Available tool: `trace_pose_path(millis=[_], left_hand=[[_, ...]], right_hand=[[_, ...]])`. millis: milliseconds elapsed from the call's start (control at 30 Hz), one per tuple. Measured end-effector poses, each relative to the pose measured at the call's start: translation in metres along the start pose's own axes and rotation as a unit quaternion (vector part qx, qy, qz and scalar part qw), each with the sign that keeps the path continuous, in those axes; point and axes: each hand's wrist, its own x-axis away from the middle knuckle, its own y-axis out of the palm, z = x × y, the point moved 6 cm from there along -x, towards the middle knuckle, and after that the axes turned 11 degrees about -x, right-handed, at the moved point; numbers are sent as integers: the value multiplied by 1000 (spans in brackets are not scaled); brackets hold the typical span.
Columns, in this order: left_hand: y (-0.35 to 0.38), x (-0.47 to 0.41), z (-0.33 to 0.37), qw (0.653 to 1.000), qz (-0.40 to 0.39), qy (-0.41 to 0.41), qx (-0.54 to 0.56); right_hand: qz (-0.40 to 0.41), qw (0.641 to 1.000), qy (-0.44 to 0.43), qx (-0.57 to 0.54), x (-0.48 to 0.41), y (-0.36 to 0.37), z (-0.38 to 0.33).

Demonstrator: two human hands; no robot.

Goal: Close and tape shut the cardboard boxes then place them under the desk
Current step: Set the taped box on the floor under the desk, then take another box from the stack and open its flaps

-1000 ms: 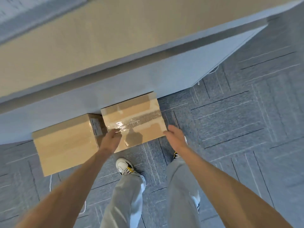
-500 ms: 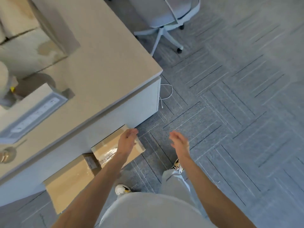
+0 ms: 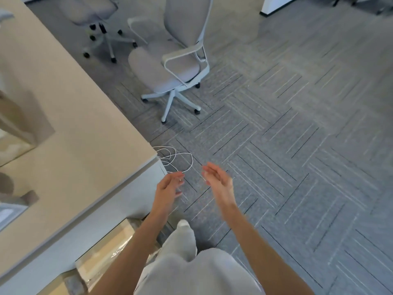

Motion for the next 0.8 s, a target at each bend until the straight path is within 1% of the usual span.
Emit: trace_pose_path(millis=[100, 200, 333, 433, 533, 633, 800], left_hand=[[17, -46, 32, 1000, -8, 24, 14], [24, -105, 63, 998, 2, 40, 39], [16, -184, 99, 998, 12, 31, 62], [0, -235, 130, 997, 30, 30, 67], [-25, -271, 156, 995, 68, 27, 73], [-52, -299, 167, 991, 107, 17, 82], [-102, -346, 180, 968, 218, -18, 125]], right_hand=[[-4, 1000, -12, 4, -46, 7, -27], [-4, 999, -28, 24, -106, 15, -56], [-6, 998, -35, 59, -185, 39, -97], [-26, 997, -36, 61, -235, 71, -125], [-56, 996, -28, 68, -280, 110, -142], [-99, 993, -19, 67, -319, 155, -149], [-186, 979, 15, 78, -389, 232, -155]])
